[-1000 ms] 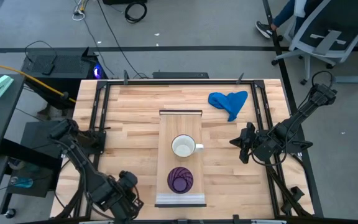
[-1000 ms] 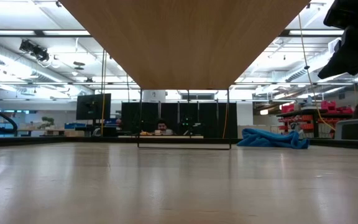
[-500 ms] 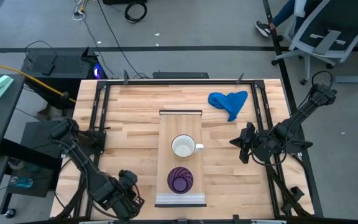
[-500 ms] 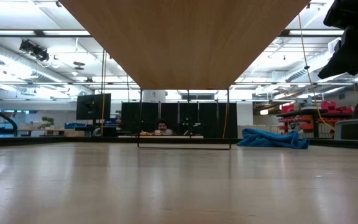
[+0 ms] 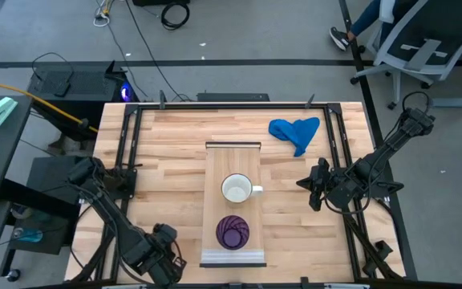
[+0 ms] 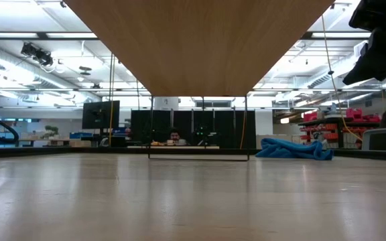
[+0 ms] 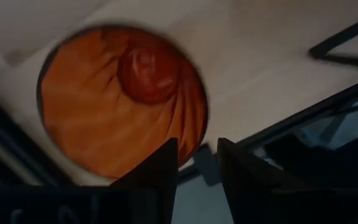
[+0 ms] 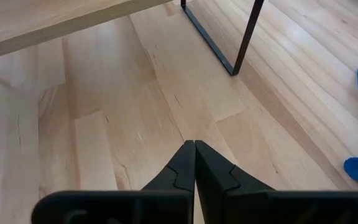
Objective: Stack small to large cups/mugs on shelf
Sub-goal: Put the orange cup on the shelf
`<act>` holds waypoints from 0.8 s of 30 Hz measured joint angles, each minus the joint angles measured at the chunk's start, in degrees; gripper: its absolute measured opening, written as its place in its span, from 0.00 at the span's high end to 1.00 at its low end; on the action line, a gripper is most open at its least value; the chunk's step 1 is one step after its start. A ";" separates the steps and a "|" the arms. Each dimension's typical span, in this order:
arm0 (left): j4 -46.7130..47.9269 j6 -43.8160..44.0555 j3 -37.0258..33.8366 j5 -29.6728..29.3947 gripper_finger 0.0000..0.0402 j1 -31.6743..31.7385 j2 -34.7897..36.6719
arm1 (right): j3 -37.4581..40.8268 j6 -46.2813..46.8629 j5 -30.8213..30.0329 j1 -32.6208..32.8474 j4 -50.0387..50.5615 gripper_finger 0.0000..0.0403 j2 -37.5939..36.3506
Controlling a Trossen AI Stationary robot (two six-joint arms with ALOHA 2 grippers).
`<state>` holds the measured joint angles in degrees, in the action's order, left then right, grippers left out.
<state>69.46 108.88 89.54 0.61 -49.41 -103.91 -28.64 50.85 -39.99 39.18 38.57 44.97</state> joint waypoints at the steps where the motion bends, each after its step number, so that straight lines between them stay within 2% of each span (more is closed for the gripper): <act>1: 0.11 0.12 0.00 0.97 0.69 0.02 -0.03 | 0.00 -0.04 0.00 0.00 0.00 0.97 0.00; 6: 1.11 2.80 0.00 1.04 0.70 0.03 -0.03 | 0.00 0.00 0.01 0.00 0.00 0.97 -0.01; 18: 1.21 2.70 0.55 -0.03 0.69 -0.12 1.93 | 0.00 0.00 0.00 0.01 0.00 0.97 -0.01; 22: 9.44 6.70 0.66 -1.40 0.69 -1.52 3.27 | 0.00 0.00 0.01 0.02 0.00 0.97 -0.02; 24: 15.62 10.30 0.59 1.48 0.69 -2.41 3.22 | 0.00 0.00 0.37 0.00 0.00 0.97 -0.02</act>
<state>85.08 119.18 90.12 2.10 -51.83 -100.68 -28.64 50.85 -39.62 39.18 38.57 44.95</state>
